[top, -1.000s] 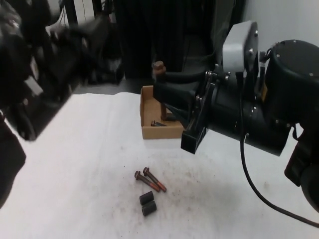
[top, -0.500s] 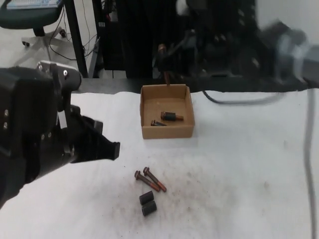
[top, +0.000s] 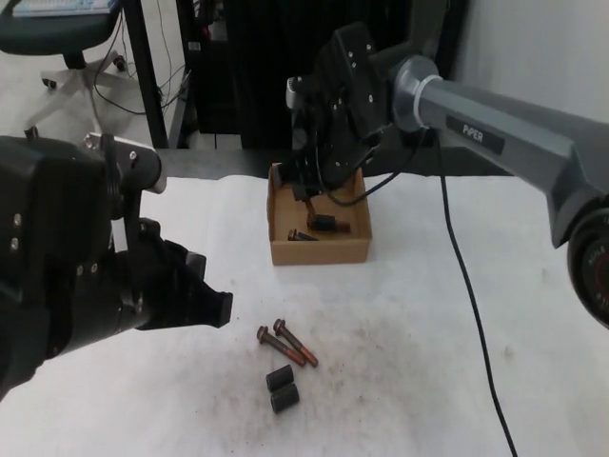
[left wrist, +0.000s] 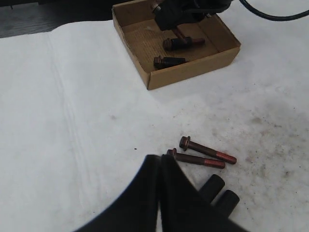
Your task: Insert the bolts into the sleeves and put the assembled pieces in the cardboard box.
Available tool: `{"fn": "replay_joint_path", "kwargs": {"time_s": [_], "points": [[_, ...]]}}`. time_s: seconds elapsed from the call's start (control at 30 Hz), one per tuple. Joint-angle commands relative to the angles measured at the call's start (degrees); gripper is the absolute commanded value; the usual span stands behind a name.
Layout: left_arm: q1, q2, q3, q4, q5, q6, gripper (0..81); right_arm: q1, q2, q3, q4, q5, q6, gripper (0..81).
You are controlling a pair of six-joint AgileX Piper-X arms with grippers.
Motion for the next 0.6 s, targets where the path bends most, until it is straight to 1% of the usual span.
{"fn": "replay_joint_path", "kwargs": {"time_s": [0.0, 0.13, 0.2, 0.33, 0.4, 0.47, 0.5, 0.53, 0.57], "points": [[0.1, -0.8, -0.4, 0.1, 0.2, -0.3, 0.0, -0.8, -0.6, -1.0, -0.3, 2.0, -0.5, 0.8], [0.1, -0.8, -0.4, 0.1, 0.2, -0.3, 0.0, -1.9, -0.6, -1.0, -0.9, 2.0, -0.9, 0.8], [0.1, -0.8, -0.4, 0.1, 0.2, -0.3, 0.0, -2.3, -0.7, -1.0, -1.6, 1.7, -1.7, 8.3], [0.1, -0.8, -0.4, 0.1, 0.2, -0.3, 0.0, -2.5, -0.7, -1.3, -1.6, 1.3, -1.7, 31.9], [0.1, -0.8, -0.4, 0.1, 0.2, -0.3, 0.0, -2.5, -1.0, -1.6, -1.6, 1.3, -1.4, 36.5], [0.1, -0.8, -0.4, 0.2, 0.2, -0.3, 0.0, -2.5, -1.6, -2.0, -1.6, 1.5, -1.2, 33.9], [0.1, -0.8, -0.4, 0.5, 0.2, 0.0, 0.0, -2.5, -2.1, -2.2, -1.6, 1.5, -1.2, 29.2], [0.1, -0.8, -0.4, 0.7, 0.2, 0.4, 0.0, -2.5, -2.7, -2.3, -1.6, 1.5, -1.2, 22.3], [0.1, -0.8, -0.4, 1.0, 0.2, 1.1, 0.0, -2.5, -3.5, -2.3, -1.6, 1.5, -1.3, 13.4]]}}
